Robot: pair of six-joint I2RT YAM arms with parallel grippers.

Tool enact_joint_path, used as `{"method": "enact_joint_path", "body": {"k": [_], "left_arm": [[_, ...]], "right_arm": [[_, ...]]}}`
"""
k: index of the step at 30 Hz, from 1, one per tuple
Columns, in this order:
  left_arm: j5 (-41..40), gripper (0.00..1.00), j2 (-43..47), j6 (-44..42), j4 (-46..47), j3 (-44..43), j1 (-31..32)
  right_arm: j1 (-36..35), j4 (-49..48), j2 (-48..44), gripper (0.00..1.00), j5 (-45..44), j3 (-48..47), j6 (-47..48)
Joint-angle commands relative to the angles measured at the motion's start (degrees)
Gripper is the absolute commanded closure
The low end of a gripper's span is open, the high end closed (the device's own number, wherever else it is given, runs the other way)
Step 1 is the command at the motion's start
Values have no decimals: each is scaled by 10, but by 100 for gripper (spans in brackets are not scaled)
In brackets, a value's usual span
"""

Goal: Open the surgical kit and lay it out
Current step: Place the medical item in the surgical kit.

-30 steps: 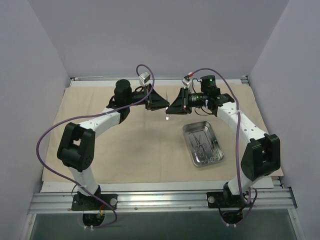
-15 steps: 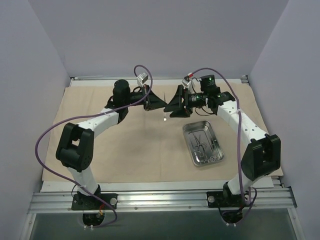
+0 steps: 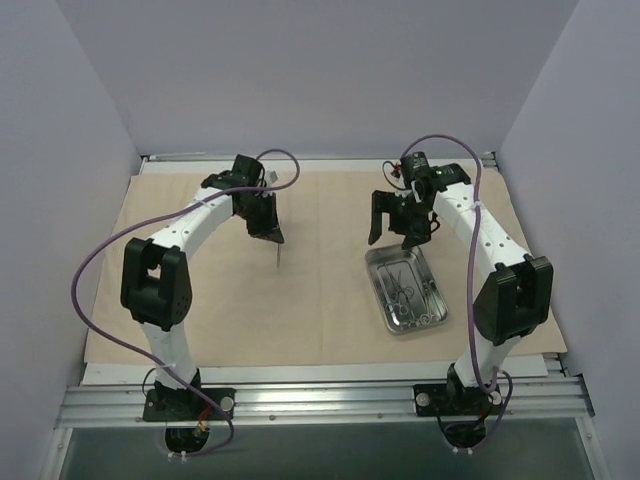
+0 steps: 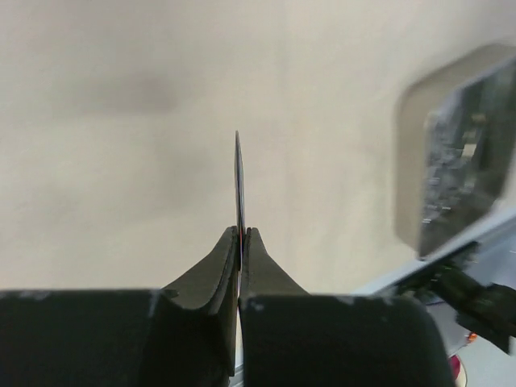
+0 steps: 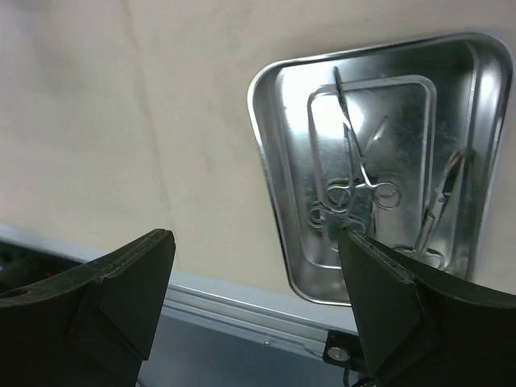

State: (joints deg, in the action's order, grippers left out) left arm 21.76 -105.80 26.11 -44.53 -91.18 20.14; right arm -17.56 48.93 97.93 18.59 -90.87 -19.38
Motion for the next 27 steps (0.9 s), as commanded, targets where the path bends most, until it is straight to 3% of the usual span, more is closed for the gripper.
{"method": "enact_joint_path", "body": {"k": [1,16,25,27], "left_arm": [[-105,98,-52,-72,-115,-18,-4],[-125,97,-155,-61,-97,-52,-4],[-148,88,-168,-37,-89,-48,-4],[-152,84,-169,-29,-87,-45,-4]], "right_arm": [[7,46,-22,15,-80,31,14],[21,32,-32,14,-79,79,22],[21,8,-20,14,-90,113,14],[21,5,-12,18,-103,122,18]]}}
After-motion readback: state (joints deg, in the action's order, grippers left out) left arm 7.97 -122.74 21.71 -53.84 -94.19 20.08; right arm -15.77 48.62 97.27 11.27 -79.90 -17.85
